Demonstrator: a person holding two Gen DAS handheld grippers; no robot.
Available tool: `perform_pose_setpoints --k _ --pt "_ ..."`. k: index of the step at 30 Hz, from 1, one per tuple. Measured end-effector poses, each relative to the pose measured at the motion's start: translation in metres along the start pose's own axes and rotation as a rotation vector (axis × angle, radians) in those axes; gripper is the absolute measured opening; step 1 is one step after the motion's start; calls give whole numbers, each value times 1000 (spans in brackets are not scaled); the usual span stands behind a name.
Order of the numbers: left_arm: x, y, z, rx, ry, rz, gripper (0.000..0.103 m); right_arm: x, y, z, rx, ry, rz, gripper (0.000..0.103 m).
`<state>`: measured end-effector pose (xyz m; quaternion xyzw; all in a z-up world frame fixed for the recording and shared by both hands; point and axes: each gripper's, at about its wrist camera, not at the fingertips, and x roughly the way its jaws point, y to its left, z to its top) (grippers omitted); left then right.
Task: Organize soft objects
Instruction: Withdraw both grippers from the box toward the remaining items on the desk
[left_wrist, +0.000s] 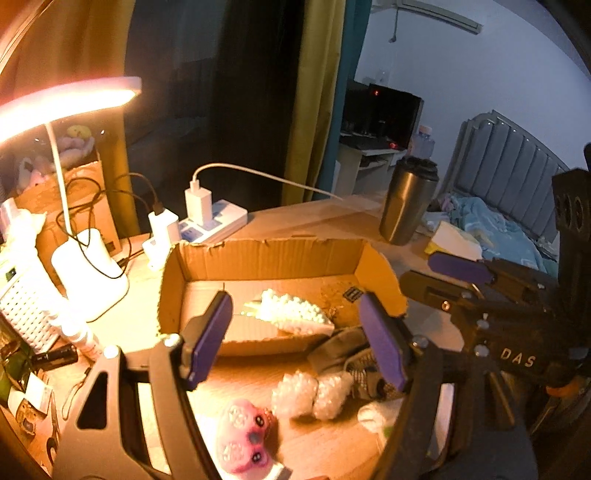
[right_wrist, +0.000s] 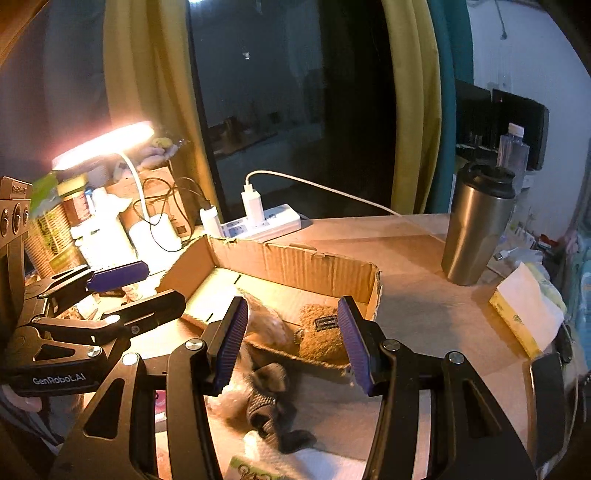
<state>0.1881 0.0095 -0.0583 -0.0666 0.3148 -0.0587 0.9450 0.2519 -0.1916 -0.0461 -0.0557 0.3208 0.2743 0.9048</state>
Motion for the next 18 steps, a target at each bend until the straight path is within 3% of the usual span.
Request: perform_pose_setpoints --k 18 --pt "-41 0 -42 -19 -14 -13 73 -29 33 -36 -26 26 -17 55"
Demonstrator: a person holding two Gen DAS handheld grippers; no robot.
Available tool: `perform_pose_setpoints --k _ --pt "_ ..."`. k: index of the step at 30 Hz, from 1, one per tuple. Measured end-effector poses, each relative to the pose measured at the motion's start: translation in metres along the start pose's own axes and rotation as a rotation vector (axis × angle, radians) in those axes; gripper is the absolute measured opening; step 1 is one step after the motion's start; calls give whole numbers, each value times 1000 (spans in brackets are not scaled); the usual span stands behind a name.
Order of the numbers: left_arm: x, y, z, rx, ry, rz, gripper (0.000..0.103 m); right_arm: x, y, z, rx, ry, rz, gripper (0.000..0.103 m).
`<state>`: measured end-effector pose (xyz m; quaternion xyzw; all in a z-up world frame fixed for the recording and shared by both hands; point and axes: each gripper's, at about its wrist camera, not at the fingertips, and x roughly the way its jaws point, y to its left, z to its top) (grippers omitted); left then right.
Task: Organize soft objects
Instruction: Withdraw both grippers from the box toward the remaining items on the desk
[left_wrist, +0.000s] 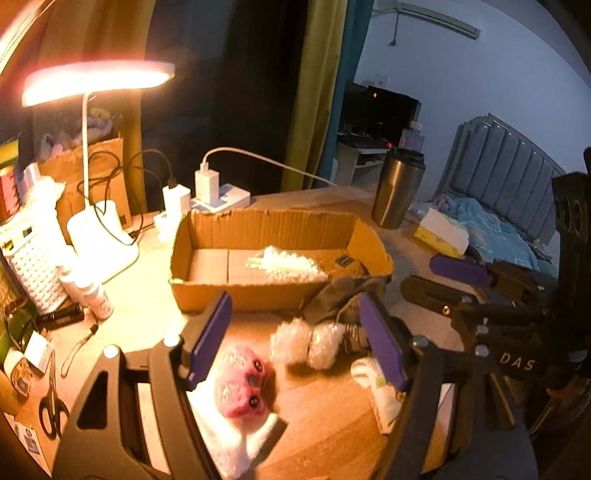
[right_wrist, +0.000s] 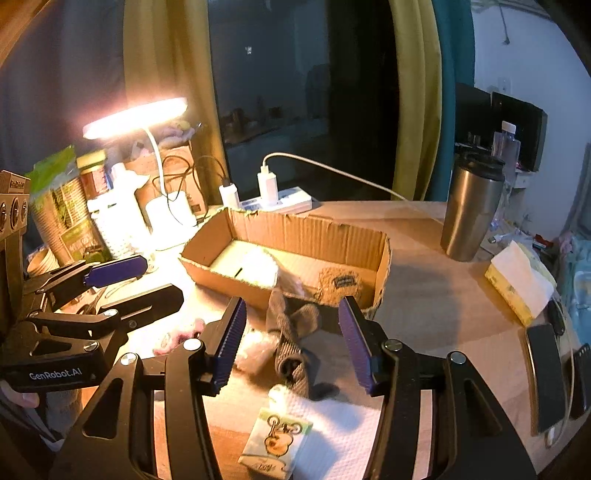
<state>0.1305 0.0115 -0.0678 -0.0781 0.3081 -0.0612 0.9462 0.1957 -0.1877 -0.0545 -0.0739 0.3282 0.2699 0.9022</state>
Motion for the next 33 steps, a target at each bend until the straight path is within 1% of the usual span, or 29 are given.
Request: perform_pose_setpoints --k 16,33 --pt "-5 9 -47 -35 49 28 73 5 13 -44 6 66 11 55" --pt "-10 11 -95 -51 95 36 73 8 19 -89 28 122 5 55"
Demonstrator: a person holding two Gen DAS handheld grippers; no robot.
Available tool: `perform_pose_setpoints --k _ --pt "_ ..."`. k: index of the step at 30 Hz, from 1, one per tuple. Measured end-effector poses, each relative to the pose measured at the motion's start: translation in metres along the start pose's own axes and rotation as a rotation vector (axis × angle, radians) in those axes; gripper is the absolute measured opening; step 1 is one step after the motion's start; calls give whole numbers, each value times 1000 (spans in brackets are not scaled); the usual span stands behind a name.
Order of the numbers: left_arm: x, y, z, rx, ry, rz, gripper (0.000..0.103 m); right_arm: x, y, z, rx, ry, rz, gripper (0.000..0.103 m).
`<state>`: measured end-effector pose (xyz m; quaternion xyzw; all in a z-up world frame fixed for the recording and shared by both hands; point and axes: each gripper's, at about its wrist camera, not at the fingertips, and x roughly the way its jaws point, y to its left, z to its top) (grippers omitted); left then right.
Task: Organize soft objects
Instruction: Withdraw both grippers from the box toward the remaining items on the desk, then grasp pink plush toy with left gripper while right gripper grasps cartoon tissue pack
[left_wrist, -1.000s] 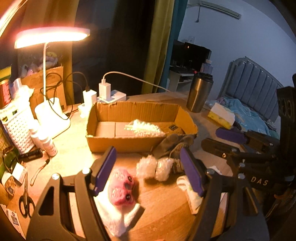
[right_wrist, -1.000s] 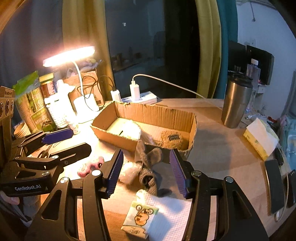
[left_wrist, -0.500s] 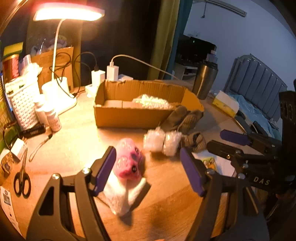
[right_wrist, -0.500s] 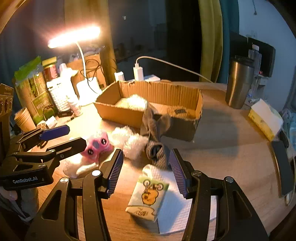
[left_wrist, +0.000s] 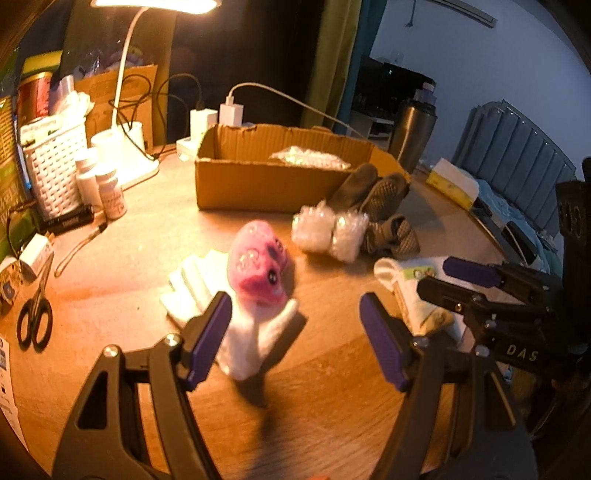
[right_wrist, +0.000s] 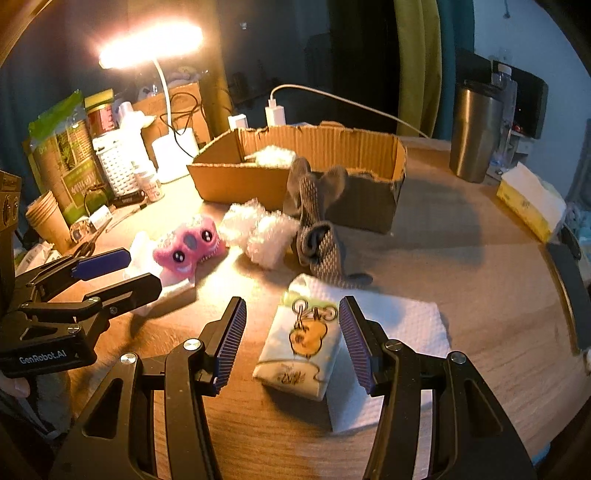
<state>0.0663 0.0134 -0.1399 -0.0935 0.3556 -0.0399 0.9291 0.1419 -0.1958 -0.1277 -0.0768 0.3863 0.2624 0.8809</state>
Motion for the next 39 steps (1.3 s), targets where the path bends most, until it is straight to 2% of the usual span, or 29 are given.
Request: perform_pose_setpoints --k 17,29,39 --pt "14 1 -11 -5 43 7 73 23 -6 -13 2 66 -2 55" --pt "19 1 3 -1 42 29 73 6 -9 7 -1 -7 25 53" --pt "35 9 23 -8 48 73 73 12 -17 24 10 -16 37 53"
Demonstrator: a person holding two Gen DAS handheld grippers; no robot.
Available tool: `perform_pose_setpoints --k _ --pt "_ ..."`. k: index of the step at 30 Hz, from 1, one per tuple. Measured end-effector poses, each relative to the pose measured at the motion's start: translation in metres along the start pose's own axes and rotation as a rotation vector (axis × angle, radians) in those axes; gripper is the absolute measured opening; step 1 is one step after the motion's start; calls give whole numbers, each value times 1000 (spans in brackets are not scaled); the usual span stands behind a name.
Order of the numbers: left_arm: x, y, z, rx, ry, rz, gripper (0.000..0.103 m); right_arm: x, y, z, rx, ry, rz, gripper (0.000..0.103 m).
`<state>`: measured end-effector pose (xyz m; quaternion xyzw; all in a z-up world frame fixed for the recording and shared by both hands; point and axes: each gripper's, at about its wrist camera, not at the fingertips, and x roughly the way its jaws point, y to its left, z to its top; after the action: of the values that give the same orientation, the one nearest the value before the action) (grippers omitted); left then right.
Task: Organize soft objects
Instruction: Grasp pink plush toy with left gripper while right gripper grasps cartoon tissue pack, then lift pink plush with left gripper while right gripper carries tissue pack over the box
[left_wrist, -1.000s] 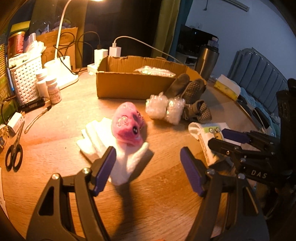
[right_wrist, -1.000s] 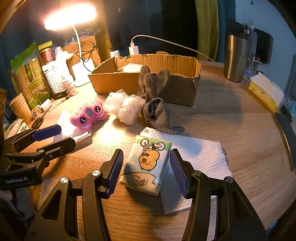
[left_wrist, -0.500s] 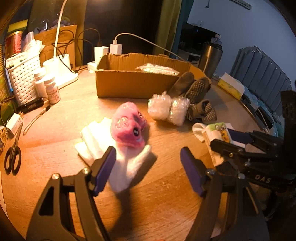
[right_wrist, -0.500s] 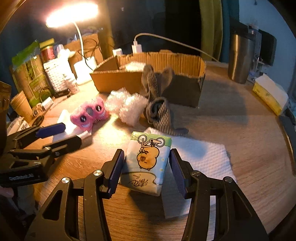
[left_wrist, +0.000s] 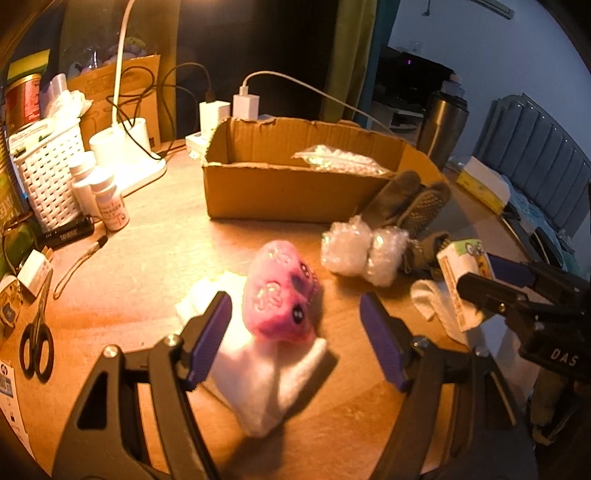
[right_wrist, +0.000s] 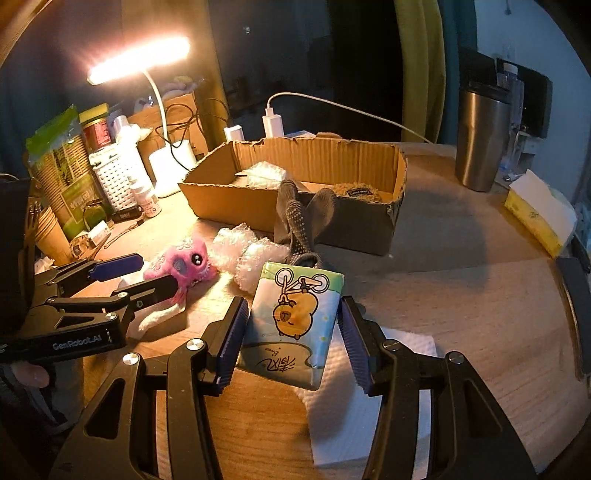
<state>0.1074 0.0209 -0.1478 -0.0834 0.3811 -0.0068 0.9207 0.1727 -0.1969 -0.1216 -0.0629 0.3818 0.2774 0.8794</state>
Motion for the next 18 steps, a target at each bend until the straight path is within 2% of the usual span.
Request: perform_pose_setpoints --k 7,9,12,14,16,18 --pt "20 1 6 16 20 -3 72 9 -7 3 11 7 2 53" --pt "25 0 7 22 26 -9 58 12 -9 4 14 10 2 53" --pt "28 -1 7 30 37 -18 44 13 -10 4 18 12 2 53" --pt "29 -1 7 36 43 -26 41 13 -10 4 17 11 3 53" --pt "29 -3 7 43 43 -31 33 12 -10 5 15 7 4 53" --pt "27 -5 7 50 39 -36 33 10 -10 6 14 2 3 53"
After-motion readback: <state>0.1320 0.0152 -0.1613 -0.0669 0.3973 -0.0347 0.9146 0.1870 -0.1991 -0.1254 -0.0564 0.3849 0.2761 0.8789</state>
